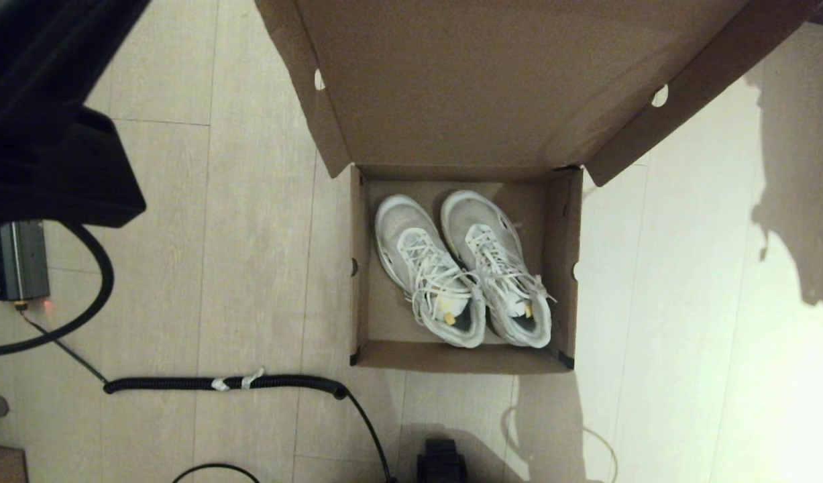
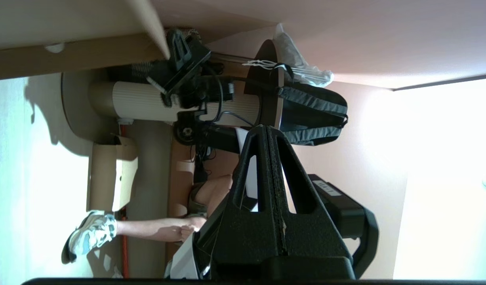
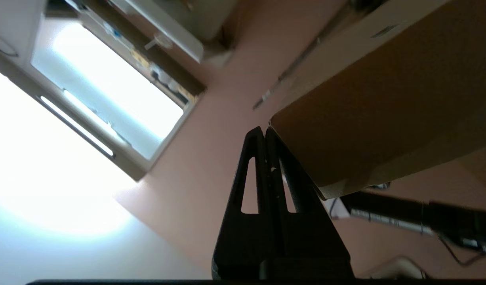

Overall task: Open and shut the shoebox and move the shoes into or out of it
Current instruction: Close the shoe box

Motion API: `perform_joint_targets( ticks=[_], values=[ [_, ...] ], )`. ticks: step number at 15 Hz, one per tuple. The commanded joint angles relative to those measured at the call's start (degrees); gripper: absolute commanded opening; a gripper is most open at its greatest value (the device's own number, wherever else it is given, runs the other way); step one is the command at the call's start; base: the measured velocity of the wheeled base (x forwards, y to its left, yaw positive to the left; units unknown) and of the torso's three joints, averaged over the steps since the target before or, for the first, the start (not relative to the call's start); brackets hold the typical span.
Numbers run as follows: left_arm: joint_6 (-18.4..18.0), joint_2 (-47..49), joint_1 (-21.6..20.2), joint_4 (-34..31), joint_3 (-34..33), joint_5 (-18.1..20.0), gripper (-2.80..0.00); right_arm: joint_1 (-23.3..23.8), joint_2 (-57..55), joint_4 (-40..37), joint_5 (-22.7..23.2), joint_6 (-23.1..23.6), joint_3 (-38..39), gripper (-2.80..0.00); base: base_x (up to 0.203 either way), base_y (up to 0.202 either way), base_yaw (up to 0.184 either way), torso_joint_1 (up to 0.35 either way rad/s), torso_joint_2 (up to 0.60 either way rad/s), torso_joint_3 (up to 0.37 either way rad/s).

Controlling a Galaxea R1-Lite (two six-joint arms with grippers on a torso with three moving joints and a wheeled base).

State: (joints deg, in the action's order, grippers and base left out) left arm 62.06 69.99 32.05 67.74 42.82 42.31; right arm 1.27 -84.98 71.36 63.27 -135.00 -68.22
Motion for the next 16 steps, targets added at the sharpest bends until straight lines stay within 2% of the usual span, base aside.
perform_joint_targets(
  ticks=[1, 6, 8, 9, 13, 16],
  values=[
    [0.3, -0.2, -0.1, 0.4, 0.3, 0.2, -2.80, -2.5, -2.3, 0.1, 1.5, -0.6, 0.8, -2.80, 0.000, 0.000, 0.000, 0.000, 0.00, 0.000],
    [0.3, 0.5, -0.2, 0.1, 1.9, 0.1, -2.80, -2.6, 0.7, 0.2, 1.8, 0.2, 5.8, -2.80, 0.000, 0.000, 0.000, 0.000, 0.00, 0.000],
    [0.4, 2.4, -1.0, -1.0, 5.3, -0.2, -2.80, -2.6, 2.7, 0.2, 2.8, 0.2, 8.2, -2.80, 0.000, 0.000, 0.000, 0.000, 0.00, 0.000],
    [0.3, 4.1, -3.2, -2.9, 8.2, -0.3, -2.80, -2.6, 3.8, 0.2, 3.8, 0.3, 9.3, -2.80, 0.000, 0.000, 0.000, 0.000, 0.00, 0.000],
    [-0.9, 16.9, -14.5, -16.1, 28.1, 0.1, -2.80, -2.7, 6.2, 0.2, 4.8, 0.3, 12.1, -2.80, 0.000, 0.000, 0.000, 0.000, 0.00, 0.000],
    [-3.6, 26.7, -19.0, -26.4, 45.3, 2.0, -2.80, -2.8, 8.5, 0.2, 4.8, 0.2, 14.2, -2.80, 0.000, 0.000, 0.000, 0.000, 0.00, 0.000]
  ],
)
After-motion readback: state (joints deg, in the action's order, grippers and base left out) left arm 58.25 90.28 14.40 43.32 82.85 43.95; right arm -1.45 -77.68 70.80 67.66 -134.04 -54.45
